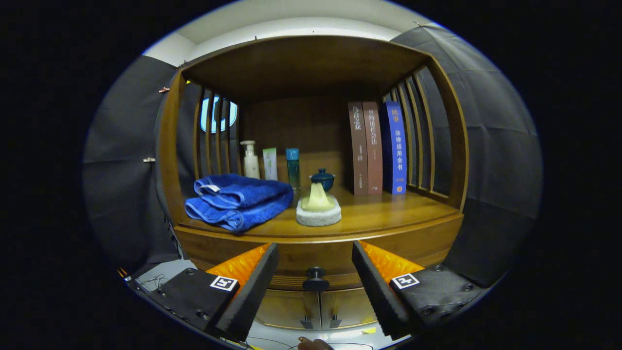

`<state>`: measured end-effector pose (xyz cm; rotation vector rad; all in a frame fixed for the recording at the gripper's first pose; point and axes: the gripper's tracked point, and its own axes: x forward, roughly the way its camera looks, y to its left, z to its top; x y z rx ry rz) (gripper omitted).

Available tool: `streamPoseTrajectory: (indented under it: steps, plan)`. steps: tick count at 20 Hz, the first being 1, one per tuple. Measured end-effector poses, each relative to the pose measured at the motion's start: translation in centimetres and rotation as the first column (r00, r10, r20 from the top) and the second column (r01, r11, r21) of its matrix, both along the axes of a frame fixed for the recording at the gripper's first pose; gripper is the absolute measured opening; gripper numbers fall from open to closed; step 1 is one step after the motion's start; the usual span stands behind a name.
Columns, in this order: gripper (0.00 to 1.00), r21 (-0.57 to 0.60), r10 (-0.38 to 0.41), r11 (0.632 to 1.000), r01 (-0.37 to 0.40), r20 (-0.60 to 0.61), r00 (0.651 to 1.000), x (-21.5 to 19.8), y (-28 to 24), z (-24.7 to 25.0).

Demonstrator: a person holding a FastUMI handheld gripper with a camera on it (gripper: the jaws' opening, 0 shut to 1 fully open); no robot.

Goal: Pull open the drawer, take out the items inside it, and place them on the countertop above the cabinet.

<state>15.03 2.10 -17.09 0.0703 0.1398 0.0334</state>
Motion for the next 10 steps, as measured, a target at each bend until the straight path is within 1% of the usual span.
streamPoseTrajectory:
  steps: [6, 10]
  plan:
    - [0.99, -0.057, 0.012, 0.998, -0.008, 0.059, 0.998, -3.0, -0.3, 9.1]
    - [0.99, -0.042, 0.009, 0.999, -0.005, 0.098, 0.995, -5.7, -0.1, 14.5]
